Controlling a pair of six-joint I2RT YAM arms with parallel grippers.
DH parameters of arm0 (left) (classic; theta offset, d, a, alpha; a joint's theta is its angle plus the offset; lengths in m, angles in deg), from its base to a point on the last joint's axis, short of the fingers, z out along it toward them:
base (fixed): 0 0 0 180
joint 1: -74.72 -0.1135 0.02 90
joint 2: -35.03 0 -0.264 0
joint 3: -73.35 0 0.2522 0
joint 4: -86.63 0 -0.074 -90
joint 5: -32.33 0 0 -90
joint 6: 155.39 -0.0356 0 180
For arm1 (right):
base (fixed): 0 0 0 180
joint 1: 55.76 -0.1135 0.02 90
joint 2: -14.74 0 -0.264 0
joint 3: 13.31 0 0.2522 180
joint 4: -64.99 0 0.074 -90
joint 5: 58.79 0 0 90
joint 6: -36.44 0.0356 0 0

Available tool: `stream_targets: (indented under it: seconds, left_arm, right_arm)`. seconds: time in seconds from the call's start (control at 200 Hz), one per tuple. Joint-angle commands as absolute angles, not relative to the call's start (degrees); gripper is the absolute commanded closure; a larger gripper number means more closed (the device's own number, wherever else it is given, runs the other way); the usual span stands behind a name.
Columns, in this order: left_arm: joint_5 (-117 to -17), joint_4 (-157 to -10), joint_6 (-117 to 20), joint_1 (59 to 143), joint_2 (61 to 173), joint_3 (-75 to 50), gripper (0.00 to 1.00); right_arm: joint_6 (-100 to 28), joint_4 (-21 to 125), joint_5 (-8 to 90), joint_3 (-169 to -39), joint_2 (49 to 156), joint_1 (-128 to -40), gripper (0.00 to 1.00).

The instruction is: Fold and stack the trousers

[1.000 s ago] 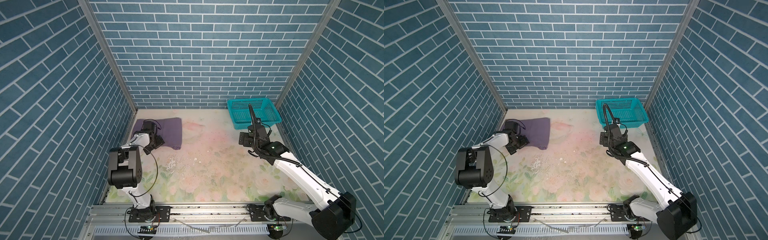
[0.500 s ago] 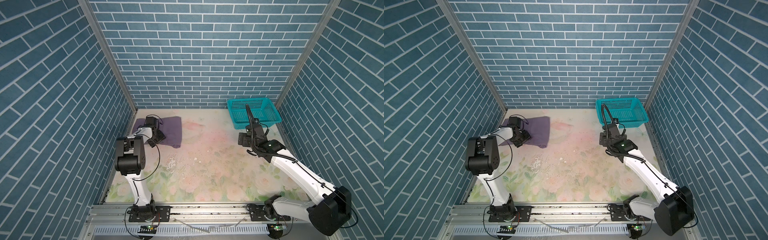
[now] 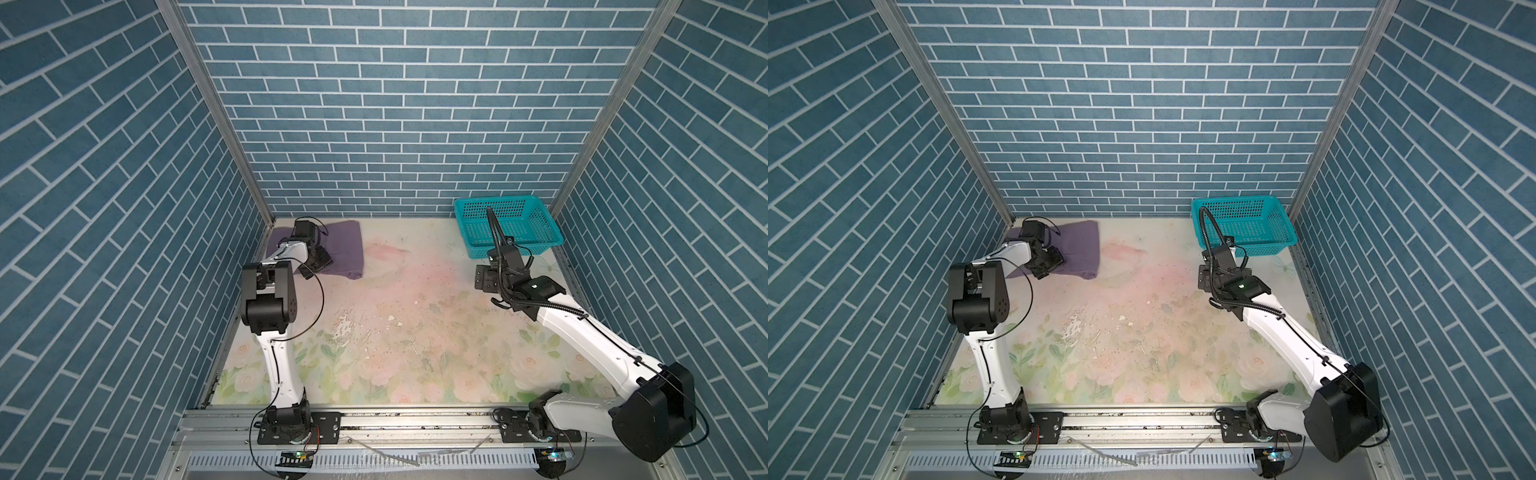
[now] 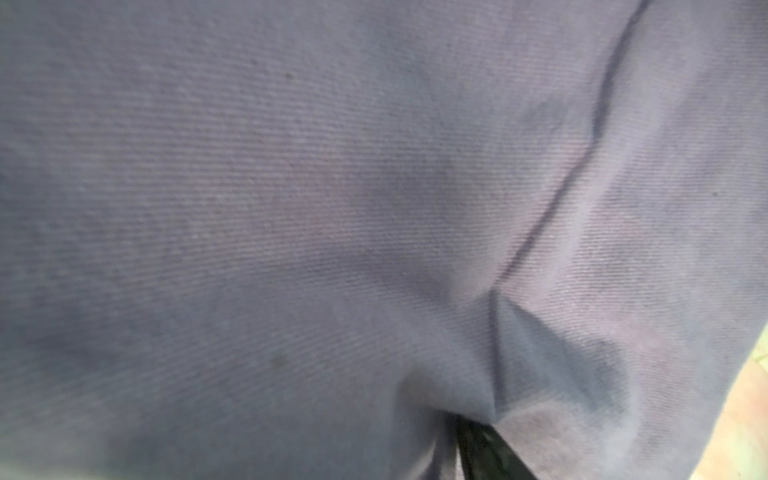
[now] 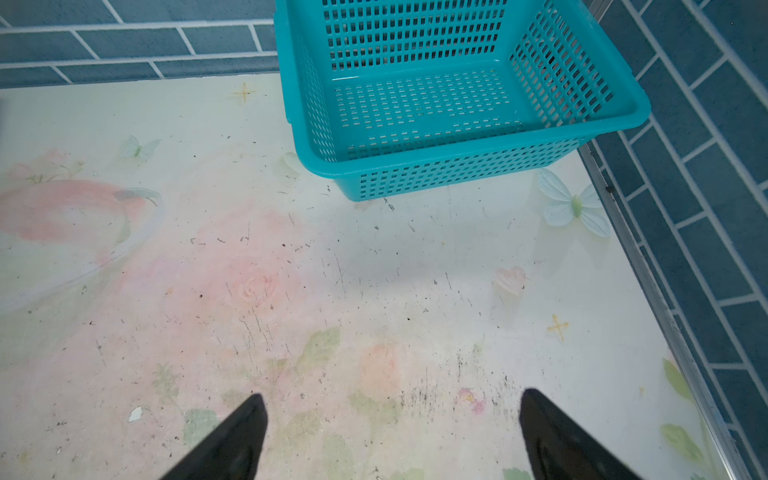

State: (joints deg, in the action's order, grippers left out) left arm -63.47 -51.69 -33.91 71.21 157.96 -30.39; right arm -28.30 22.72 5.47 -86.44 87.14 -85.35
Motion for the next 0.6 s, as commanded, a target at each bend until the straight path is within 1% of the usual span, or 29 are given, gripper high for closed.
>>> stream_targets:
  seconds: [0.0, 0.095, 0.2, 0.215, 0.23, 0.325, 0.435, 0.595]
  left_arm:
    - [-61.0, -47.3, -36.5, 70.7, 161.9, -32.6, 0.25]
    - [-59.6, -45.5, -37.3, 70.7, 162.4, -34.6, 0.15]
    - [-61.4, -46.3, -36.7, 71.1, 159.3, -32.5, 0.08]
    - [-61.4, -46.6, -36.6, 71.2, 158.4, -32.0, 0.02]
    - [-61.4, -46.9, -36.6, 71.3, 157.4, -31.0, 0.01]
    - [-59.5, -47.7, -36.4, 72.1, 150.2, -26.2, 0.01]
    - [-56.5, -47.2, -36.5, 72.6, 139.3, -20.6, 0.01]
    - [-51.9, -44.9, -36.5, 74.2, 122.7, -14.4, 0.01]
  right_arm:
    - [-28.0, 21.9, 4.0, -89.4, 87.7, -84.9, 0.05]
    - [-28.4, 21.7, 3.7, -89.7, 87.7, -84.8, 0.05]
    - [-28.9, 21.9, 3.2, -89.9, 87.2, -84.7, 0.05]
    - [-29.1, 22.0, 3.2, -89.9, 87.0, -84.7, 0.05]
    - [-29.2, 22.2, 3.2, -89.9, 86.9, -84.7, 0.05]
    - [-30.5, 23.7, 3.5, -89.9, 85.7, -84.7, 0.05]
    - [-32.1, 25.7, 3.9, -89.6, 83.0, -84.5, 0.04]
    - [-35.0, 27.3, 1.4, -89.1, 77.1, -84.6, 0.02]
